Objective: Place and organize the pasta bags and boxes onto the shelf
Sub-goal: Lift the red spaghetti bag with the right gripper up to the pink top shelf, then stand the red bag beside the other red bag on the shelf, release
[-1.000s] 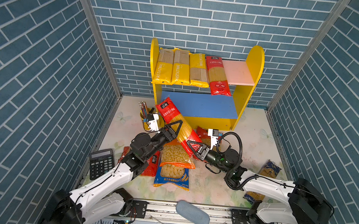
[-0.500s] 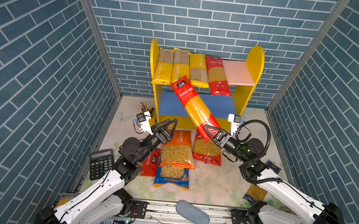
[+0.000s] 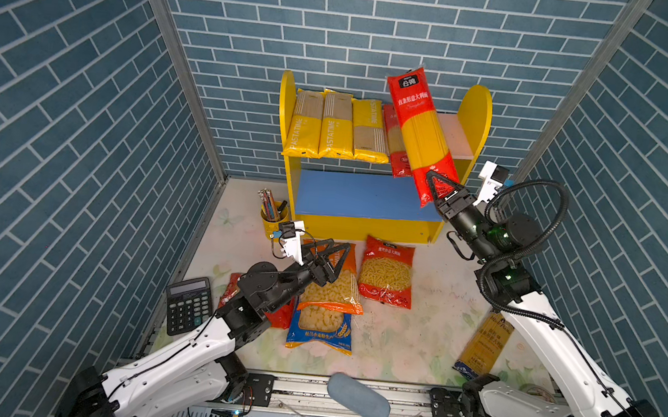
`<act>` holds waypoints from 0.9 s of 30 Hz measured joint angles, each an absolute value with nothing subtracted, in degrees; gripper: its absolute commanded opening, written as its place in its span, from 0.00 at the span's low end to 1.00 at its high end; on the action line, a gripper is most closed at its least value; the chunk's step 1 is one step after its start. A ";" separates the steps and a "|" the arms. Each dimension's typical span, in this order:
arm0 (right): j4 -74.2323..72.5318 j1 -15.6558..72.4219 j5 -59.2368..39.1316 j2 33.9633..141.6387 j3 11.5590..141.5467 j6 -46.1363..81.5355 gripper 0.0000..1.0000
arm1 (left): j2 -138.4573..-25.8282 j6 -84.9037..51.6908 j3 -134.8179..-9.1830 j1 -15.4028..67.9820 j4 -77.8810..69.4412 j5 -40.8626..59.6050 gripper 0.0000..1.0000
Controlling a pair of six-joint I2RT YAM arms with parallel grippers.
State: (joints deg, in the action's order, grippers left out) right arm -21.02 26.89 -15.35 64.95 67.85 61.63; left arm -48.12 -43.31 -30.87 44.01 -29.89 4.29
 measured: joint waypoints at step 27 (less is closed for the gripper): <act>7.16 15.20 -17.65 94.13 101.71 73.41 0.00 | -49.30 -45.06 -26.98 48.80 -29.80 3.88 0.83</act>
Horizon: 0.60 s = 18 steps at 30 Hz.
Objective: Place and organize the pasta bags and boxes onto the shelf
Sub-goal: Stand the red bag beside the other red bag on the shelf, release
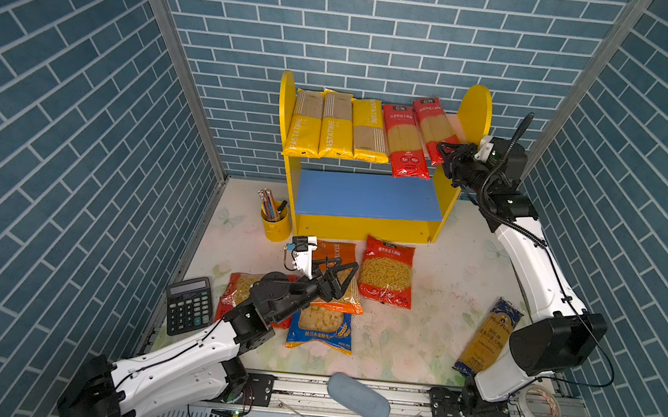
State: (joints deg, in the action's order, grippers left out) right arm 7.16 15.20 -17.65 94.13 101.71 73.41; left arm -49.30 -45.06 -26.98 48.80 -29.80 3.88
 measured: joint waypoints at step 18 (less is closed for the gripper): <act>3.14 17.96 -14.72 86.13 93.10 76.84 0.62 | -51.62 -45.47 -26.94 49.17 -30.68 4.03 0.83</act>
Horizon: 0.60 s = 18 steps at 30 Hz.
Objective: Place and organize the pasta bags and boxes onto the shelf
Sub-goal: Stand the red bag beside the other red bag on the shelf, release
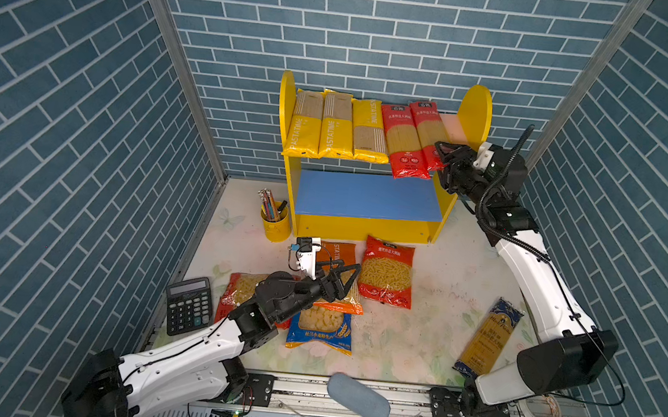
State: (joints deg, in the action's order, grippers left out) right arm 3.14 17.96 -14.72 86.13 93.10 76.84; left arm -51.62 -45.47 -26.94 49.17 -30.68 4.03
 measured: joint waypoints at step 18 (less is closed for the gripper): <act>4.34 18.00 -13.47 74.96 80.71 74.00 0.23 | -59.55 -45.39 -28.56 51.11 -32.16 4.21 0.82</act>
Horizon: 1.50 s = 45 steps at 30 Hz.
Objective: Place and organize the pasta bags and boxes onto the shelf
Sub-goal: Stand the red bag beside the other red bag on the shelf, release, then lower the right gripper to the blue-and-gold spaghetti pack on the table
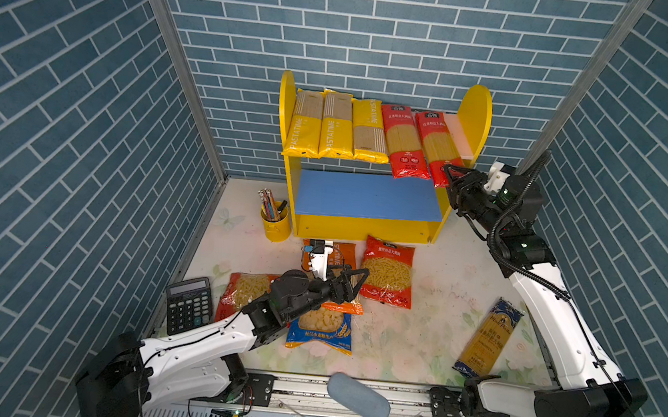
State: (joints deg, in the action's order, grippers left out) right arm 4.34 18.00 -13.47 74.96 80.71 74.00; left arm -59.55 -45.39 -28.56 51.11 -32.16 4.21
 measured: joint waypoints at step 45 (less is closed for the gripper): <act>21.15 17.56 -16.95 46.19 47.35 59.57 0.82 | -69.32 -33.78 -39.33 61.87 -22.79 1.52 0.82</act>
